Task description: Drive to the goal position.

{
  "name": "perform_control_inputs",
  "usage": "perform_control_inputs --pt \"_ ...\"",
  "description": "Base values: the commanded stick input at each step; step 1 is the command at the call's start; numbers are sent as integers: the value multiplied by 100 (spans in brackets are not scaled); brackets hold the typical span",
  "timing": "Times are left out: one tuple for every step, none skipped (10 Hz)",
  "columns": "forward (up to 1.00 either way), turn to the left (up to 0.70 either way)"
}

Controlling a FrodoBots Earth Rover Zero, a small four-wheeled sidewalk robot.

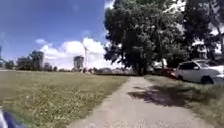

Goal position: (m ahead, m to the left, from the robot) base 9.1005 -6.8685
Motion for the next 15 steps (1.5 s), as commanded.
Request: perform_control_inputs --pt "70 0" --pt "70 0" --pt "70 0" --pt "70 0" --pt "70 0" --pt "70 0" --pt "70 0" --pt "70 0" --pt "70 0" --pt "70 0" --pt "70 0" --pt "70 0" --pt "70 0" --pt "70 0" --pt "70 0"
